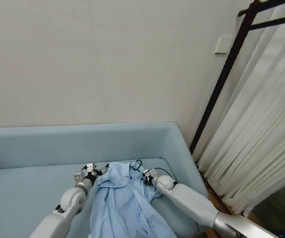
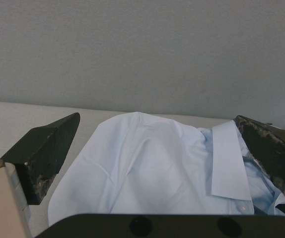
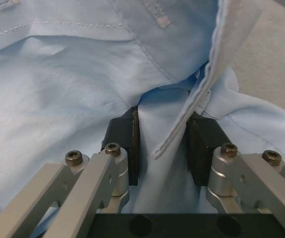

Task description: Pick up the clothes from the sofa and hang them on the clothes hanger.

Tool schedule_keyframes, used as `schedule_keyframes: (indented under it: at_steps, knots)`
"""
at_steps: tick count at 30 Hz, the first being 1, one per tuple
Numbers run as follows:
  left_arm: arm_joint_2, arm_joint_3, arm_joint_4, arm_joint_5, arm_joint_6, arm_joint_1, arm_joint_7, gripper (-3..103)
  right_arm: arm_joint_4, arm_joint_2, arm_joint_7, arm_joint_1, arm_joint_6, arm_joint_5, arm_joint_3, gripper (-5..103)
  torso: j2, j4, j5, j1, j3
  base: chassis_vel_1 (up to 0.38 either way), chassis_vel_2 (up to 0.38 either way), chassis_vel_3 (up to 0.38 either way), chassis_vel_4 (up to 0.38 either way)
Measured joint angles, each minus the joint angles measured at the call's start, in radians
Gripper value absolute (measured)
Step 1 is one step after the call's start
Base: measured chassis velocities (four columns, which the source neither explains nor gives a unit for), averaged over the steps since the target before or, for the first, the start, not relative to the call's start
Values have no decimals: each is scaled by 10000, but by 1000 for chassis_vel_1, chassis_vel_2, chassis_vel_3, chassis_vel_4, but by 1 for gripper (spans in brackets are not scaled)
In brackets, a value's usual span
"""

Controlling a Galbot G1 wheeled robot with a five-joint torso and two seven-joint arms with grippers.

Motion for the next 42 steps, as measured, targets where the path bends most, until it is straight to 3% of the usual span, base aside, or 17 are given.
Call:
schedule_keyframes:
  at_steps: [4,11,17,27,31,38,42]
  knots:
    - [-30,56,-1,43,-11,2,1,100,202,-165,96,-9,193,-410,-2,24,0,-1,-1,1,0,0,0,0,0]
    - [-103,132,-35,79,-24,-12,6,100,874,-479,476,-141,1030,-2455,163,24,0,2,0,0,0,0,0,0,0]
    - [-118,151,-119,114,-58,43,6,100,1407,-760,891,-261,1219,-3184,286,24,0,2,0,0,0,0,0,0,0]
    - [68,151,-488,305,-166,61,2,100,2958,-1677,1514,-601,2019,-5659,938,24,0,2,0,0,-1,0,0,0,0]
    - [399,96,-893,479,-399,51,-10,100,3546,-2130,1748,-342,2713,-6414,1180,24,0,4,1,0,-1,0,0,0,0]
    - [1015,-196,-1529,579,-778,130,215,100,4403,-2930,1517,-44,3308,-6974,1698,24,0,3,-1,0,-2,0,0,0,0]
    - [1913,-775,-2431,280,-907,239,966,100,4664,-3597,1080,291,4313,-7687,2080,24,0,1,-2,0,-2,0,0,0,0]
